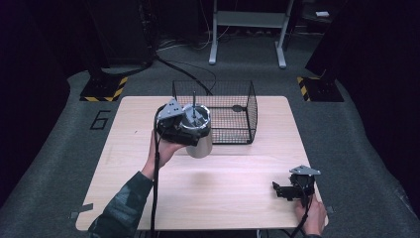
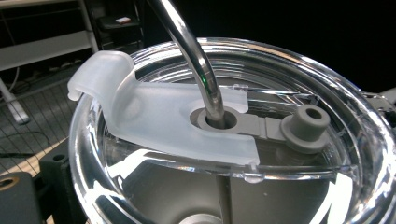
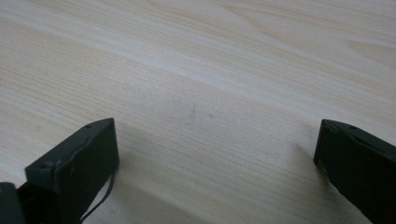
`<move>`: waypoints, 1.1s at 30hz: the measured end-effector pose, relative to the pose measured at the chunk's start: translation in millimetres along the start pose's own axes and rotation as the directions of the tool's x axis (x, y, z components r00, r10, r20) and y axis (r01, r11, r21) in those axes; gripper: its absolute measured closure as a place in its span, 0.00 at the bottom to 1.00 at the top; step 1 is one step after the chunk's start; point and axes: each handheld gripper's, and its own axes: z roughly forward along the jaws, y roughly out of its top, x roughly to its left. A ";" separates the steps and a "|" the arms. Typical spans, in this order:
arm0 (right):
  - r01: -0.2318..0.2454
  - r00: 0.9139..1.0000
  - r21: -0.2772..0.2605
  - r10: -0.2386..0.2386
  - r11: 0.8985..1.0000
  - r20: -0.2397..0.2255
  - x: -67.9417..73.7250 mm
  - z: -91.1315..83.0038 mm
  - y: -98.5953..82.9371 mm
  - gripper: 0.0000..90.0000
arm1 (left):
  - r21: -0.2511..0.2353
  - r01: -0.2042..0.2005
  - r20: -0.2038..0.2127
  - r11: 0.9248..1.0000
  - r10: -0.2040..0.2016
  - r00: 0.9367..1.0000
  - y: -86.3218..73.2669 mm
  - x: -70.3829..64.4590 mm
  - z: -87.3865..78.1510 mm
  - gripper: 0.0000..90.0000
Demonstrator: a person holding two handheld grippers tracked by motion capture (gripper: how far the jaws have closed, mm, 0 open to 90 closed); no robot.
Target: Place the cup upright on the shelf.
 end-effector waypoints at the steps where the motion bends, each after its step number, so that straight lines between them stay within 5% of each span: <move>1: 0.002 1.000 -0.001 -0.002 1.000 0.000 -0.3 0.1 0.1 0.00 | -0.003 -0.003 -0.004 1.000 0.003 1.000 2.1 0.8 0.3 0.04; 14: 0.004 1.000 0.001 -0.004 1.000 0.000 -0.4 -0.1 -0.1 0.00 | 0.007 -0.027 -0.027 1.000 0.028 0.999 19.6 13.5 18.9 0.04; 33: 0.007 1.000 0.000 -0.007 1.000 0.000 -0.4 -0.2 -0.2 0.00 | -0.011 0.021 -0.070 1.000 -0.021 0.997 26.2 38.4 42.2 0.04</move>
